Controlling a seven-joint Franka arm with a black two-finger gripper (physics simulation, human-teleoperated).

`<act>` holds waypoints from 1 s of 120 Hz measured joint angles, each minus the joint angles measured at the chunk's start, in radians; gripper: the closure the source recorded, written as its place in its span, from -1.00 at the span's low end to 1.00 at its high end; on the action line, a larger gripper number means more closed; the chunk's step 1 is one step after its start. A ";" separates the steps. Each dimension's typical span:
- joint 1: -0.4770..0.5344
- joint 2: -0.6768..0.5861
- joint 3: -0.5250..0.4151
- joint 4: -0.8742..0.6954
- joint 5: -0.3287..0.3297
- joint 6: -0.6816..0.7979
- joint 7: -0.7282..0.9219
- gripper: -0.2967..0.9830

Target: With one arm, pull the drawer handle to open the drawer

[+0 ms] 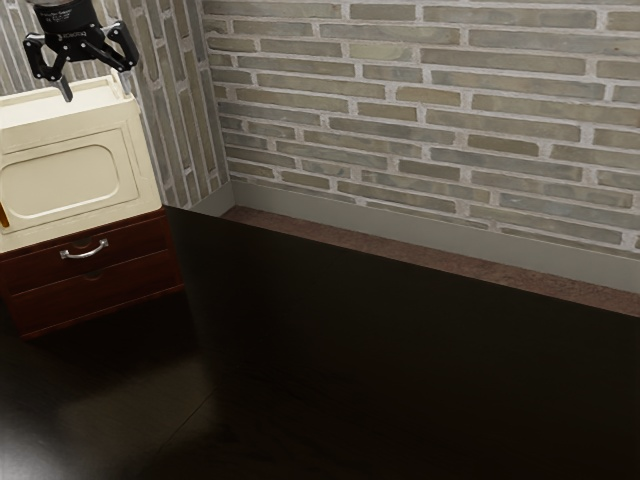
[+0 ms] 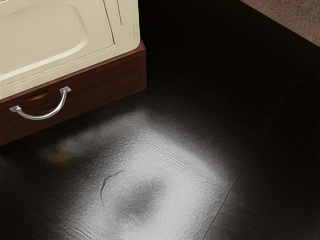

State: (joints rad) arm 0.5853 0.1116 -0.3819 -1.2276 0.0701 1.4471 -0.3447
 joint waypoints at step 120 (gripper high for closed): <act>-0.614 -0.726 0.356 -0.889 -0.062 0.120 -0.010 -0.53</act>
State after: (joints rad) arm -0.0282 -0.6142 -0.0260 -2.1162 0.0077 1.5675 -0.3547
